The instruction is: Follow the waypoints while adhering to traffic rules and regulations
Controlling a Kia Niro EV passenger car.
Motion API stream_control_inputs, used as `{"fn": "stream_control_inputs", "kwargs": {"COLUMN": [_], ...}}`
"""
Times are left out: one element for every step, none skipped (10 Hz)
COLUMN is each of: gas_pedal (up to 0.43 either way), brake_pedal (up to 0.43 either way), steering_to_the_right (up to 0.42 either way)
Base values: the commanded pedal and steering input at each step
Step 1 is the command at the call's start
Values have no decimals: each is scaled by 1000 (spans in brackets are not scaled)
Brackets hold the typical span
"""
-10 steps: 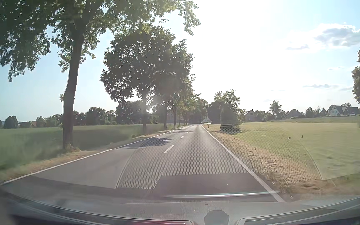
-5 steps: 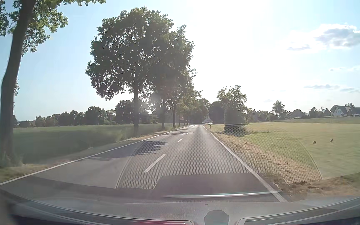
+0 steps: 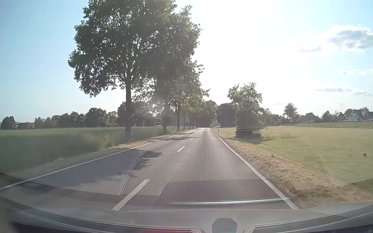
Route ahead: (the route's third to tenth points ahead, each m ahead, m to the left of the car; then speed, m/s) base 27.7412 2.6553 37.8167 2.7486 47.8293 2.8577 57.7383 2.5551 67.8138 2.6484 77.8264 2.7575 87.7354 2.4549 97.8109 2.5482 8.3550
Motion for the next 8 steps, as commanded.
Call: {"fn": "stream_control_inputs", "kwargs": {"gas_pedal": [39,47,47,59,59,59,59,67], "brake_pedal": [6,6,6,6,6,6,6,6], "steering_to_the_right": [1,1,1,1,0,0,0,0]}}
